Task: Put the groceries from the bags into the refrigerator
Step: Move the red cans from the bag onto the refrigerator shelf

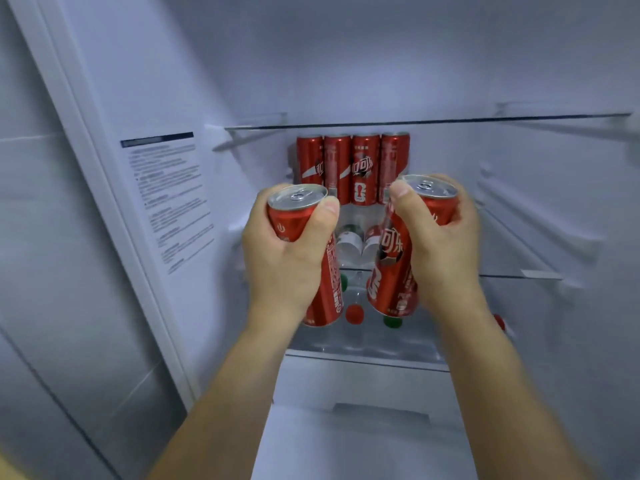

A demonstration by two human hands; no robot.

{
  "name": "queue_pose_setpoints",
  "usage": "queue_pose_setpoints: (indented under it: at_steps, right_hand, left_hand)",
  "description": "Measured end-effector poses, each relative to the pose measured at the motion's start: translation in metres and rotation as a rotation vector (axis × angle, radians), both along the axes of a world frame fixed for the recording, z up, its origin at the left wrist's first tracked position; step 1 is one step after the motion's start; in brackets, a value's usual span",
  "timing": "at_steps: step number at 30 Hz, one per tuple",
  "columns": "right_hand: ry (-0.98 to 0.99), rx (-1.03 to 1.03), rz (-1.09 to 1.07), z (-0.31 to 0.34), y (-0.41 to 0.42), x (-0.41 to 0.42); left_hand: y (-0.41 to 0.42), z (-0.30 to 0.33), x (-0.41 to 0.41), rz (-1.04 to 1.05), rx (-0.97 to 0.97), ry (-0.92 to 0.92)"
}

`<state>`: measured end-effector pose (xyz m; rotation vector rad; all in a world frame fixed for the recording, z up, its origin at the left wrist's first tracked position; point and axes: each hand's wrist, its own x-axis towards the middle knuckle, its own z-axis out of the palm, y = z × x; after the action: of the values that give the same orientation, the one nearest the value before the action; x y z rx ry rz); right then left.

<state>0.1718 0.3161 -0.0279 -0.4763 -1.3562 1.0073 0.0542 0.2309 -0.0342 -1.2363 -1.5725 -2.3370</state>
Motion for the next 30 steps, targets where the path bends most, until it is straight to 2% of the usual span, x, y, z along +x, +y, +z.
queue_pose_setpoints:
  at_steps: [7, 21, 30]
  right_hand:
    - [0.055, 0.069, -0.080, 0.019, 0.033, -0.007]
    - [-0.045, 0.040, -0.188, 0.015, 0.079, -0.023]
    - [-0.117, 0.061, -0.174, 0.011, 0.112, -0.035]
  left_hand:
    - [0.041, 0.026, -0.004, 0.013, 0.030, 0.062]
    - [0.099, 0.021, -0.022, -0.055, -0.124, 0.100]
    - [0.139, 0.016, -0.028, -0.068, -0.105, 0.099]
